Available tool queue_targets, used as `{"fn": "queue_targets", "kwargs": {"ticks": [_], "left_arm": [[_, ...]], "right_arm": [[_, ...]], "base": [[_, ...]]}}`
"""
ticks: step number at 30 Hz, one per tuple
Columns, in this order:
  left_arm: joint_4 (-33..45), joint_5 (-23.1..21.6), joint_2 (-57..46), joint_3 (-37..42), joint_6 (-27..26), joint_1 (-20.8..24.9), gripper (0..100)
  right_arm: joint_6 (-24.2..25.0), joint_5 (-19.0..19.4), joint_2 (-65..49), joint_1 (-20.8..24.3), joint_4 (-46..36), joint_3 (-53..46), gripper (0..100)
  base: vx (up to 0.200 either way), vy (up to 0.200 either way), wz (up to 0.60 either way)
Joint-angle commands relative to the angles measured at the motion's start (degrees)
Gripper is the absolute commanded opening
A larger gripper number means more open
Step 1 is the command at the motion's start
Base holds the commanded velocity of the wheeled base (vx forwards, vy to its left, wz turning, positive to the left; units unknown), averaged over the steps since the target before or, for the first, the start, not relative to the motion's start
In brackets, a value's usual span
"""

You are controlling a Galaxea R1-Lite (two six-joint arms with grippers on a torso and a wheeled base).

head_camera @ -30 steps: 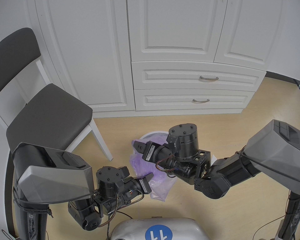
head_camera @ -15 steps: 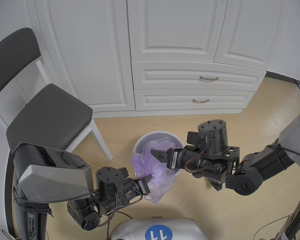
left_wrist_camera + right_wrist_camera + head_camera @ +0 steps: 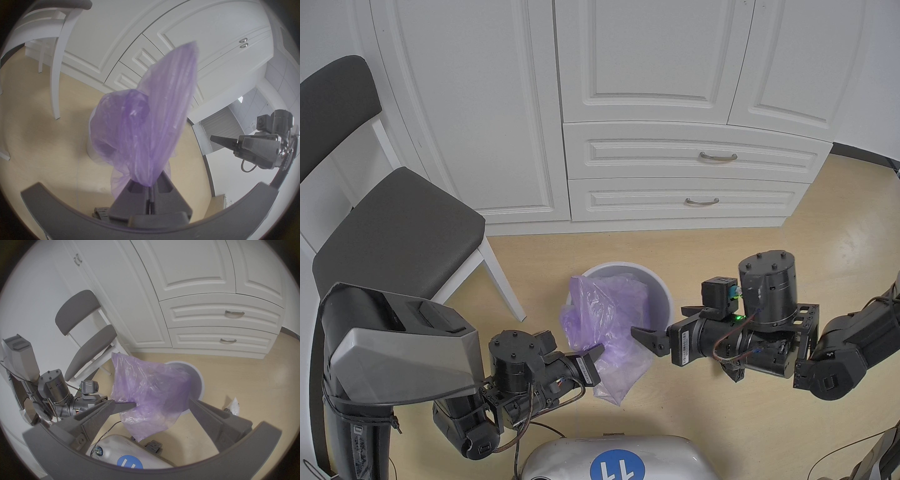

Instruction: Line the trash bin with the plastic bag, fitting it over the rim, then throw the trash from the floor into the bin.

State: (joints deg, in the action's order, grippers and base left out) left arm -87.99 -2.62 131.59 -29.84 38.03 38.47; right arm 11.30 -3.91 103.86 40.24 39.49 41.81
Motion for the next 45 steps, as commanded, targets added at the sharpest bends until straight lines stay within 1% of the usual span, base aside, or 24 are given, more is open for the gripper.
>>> {"fn": "queue_targets", "kwargs": {"ticks": [1,5,10,12,13,14,15,16,18,22,26,27,28,32,35,38,42,45], "left_arm": [[-0.07,0.16,-2.47,-0.66,0.20,0.02,0],[0.10,0.16,-7.13,-1.80,0.90,1.52,0],[0.72,0.25,-8.89,-5.75,1.08,3.10,0],[2.47,1.04,-8.98,-7.95,1.25,4.07,0],[3.62,2.71,-8.89,-9.27,2.04,4.51,0],[4.94,4.99,-8.63,-10.85,4.15,4.86,0],[5.46,5.70,-8.54,-11.47,5.21,4.86,0],[6.96,6.58,-8.27,-12.78,7.67,4.59,0],[9.86,6.84,-7.57,-14.37,9.60,3.71,0],[15.83,7.45,-5.55,-17.44,10.48,1.17,0],[16.19,7.54,-3.70,-18.59,11.27,0.46,0],[16.27,7.54,0.16,-21.40,11.80,-0.42,0],[16.36,7.63,1.48,-22.54,11.80,-0.50,0],[16.71,8.69,5.26,-26.50,11.71,-0.33,0],[18.47,8.77,5.88,-27.99,11.62,-0.33,0],[19.52,8.69,5.79,-28.17,11.62,-0.15,0],[19.70,8.86,8.51,-28.43,11.18,1.96,0],[19.70,8.95,8.86,-28.17,10.66,2.31,0]], "right_arm": [[0.04,-0.13,-3.58,-1.22,0.33,-0.59,100],[-0.40,-0.13,-7.36,-3.94,0.94,-0.51,100],[-0.75,-0.22,-9.12,-6.67,0.42,0.20,100],[-0.67,-0.13,-9.03,-7.81,0.24,1.16,100],[-0.67,-0.13,-8.94,-8.16,0.24,1.52,100],[-0.67,-0.13,-8.77,-8.69,0.15,1.69,100],[-0.58,-0.13,-8.77,-8.95,-0.11,1.78,100],[-0.58,-0.13,-8.77,-9.13,-0.73,2.04,100],[-0.40,-0.22,-8.68,-9.30,-1.78,2.66,100],[-0.05,-0.31,-7.98,-9.30,-4.33,4.24,100],[0.13,-0.31,-7.54,-9.39,-4.86,4.59,100],[0.92,-0.31,-6.92,-9.83,-4.94,5.30,100],[1.18,-0.31,-6.83,-9.83,-5.03,5.47,100],[1.27,-0.31,-6.39,-10.18,-5.03,5.47,100],[1.44,-0.22,-5.60,-10.27,-4.94,5.82,100],[1.88,-0.22,-4.81,-10.36,-4.86,6.17,100],[2.06,-0.13,-2.88,-10.27,-4.07,6.53,100],[2.15,-0.04,-2.70,-10.27,-3.89,6.53,100]], "base": [[0.000,0.000,0.00],[0.000,0.000,0.00],[0.000,0.000,0.00],[0.000,0.000,0.00],[0.000,0.000,0.00],[0.000,0.000,0.00],[0.000,0.000,0.00],[0.000,0.000,0.00],[0.000,0.000,0.00],[0.000,0.000,0.00],[0.000,0.000,0.00],[0.000,0.000,0.00],[0.000,0.000,0.00],[0.000,0.000,0.00],[0.000,0.000,0.00],[0.000,0.000,0.00],[0.000,0.000,0.00],[0.000,0.000,0.00]]}}
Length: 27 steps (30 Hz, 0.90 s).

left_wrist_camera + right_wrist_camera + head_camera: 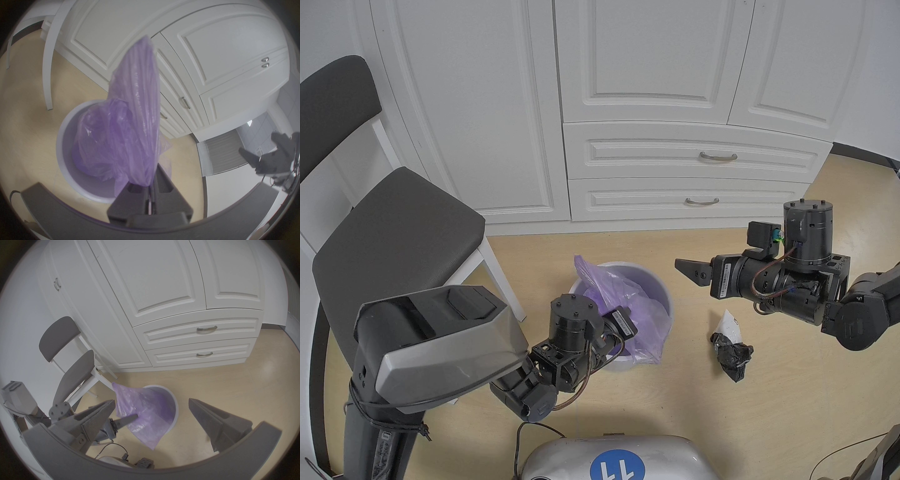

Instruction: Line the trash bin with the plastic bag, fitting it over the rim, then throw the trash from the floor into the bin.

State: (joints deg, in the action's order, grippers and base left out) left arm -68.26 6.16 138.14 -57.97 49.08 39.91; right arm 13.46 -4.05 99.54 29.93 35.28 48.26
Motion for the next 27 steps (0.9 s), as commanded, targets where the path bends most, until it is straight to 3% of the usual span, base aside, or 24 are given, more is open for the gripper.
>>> {"fn": "queue_targets", "kwargs": {"ticks": [1,5,11,18,22,27], "left_arm": [[-0.04,0.17,1.87,0.49,-1.00,0.96,100],[-0.30,-0.53,-2.53,4.44,-4.17,1.40,100],[0.32,-6.95,-18.88,16.48,-13.92,3.59,100],[12.44,-8.35,-31.71,19.21,-21.13,2.54,100],[23.43,-8.27,-34.96,19.03,-29.22,-3.17,100],[25.63,-8.27,-31.09,19.21,-36.25,-9.06,100]], "right_arm": [[-0.01,0.18,1.54,0.04,0.84,-0.19,100],[-0.19,0.09,1.54,0.31,2.60,-1.42,100],[-0.63,0.27,2.33,0.92,2.95,-2.74,100],[-1.07,-0.17,5.41,3.21,3.04,-3.97,100],[-2.21,-1.05,8.83,5.49,3.22,-3.97,100],[-2.30,-5.18,13.14,6.99,7.17,-4.32,100]], "base": [[0.000,0.000,0.00],[0.000,0.000,0.00],[0.000,0.000,0.00],[0.000,0.000,0.00],[0.000,0.000,0.00],[0.000,0.000,0.00]]}}
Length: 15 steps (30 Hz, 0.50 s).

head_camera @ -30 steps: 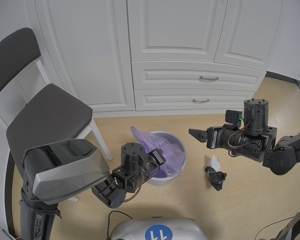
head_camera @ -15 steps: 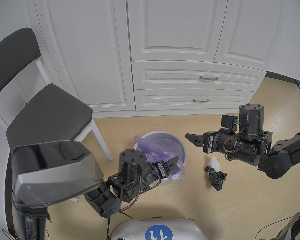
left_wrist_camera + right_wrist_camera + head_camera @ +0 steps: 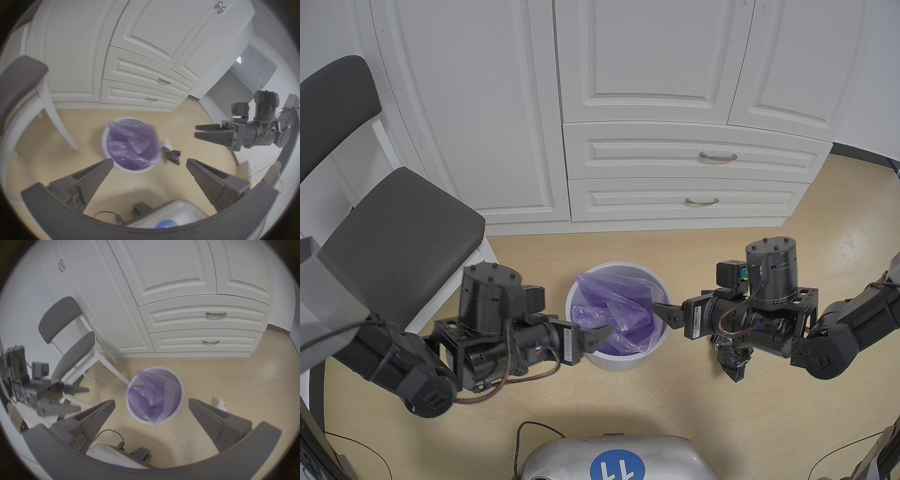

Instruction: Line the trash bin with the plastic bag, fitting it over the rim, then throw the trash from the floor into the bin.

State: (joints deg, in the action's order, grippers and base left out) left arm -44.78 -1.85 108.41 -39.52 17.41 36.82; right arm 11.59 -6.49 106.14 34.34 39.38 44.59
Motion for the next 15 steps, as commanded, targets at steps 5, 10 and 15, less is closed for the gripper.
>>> {"fn": "queue_targets", "kwargs": {"ticks": [5,10,15], "left_arm": [[1.53,-0.08,2.95,0.32,-6.69,-8.43,100],[1.45,-0.08,4.26,0.32,-7.48,-9.04,100],[1.45,-0.08,4.62,0.59,-8.88,-9.31,100]], "right_arm": [[-1.05,-3.18,9.87,2.57,9.49,-1.18,100],[-9.31,-2.92,11.81,0.73,-1.49,12.01,100],[-9.40,-4.06,15.59,0.11,-16.26,24.84,100]], "base": [[0.000,0.000,0.00],[0.000,0.000,0.00],[0.000,0.000,0.00]]}}
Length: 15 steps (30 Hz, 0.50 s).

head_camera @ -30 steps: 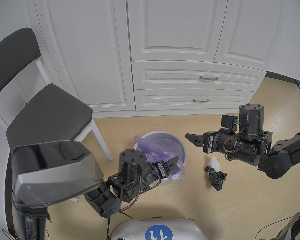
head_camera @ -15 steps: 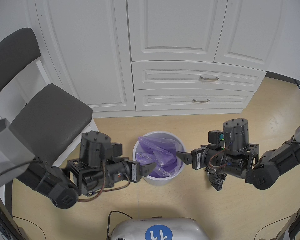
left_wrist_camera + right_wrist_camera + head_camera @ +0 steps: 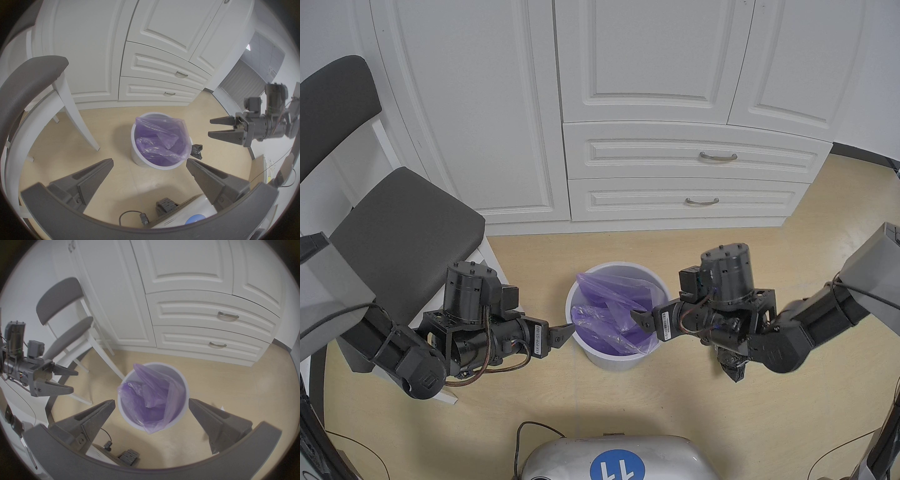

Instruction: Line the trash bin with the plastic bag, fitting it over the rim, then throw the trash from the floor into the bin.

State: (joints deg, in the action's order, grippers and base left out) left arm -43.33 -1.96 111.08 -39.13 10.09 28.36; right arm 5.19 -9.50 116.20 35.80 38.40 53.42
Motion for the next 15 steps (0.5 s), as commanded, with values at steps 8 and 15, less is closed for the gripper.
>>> {"fn": "queue_targets", "kwargs": {"ticks": [8,15], "left_arm": [[0.00,-0.06,2.47,0.37,-1.66,-0.85,100],[-0.88,-0.06,4.41,0.11,-1.66,-0.76,100]], "right_arm": [[-4.84,-3.42,12.91,-3.02,-26.97,30.43,100],[-8.62,-6.68,21.61,-4.95,-33.30,38.25,100]], "base": [[0.000,0.000,0.00],[0.000,0.000,0.00]]}}
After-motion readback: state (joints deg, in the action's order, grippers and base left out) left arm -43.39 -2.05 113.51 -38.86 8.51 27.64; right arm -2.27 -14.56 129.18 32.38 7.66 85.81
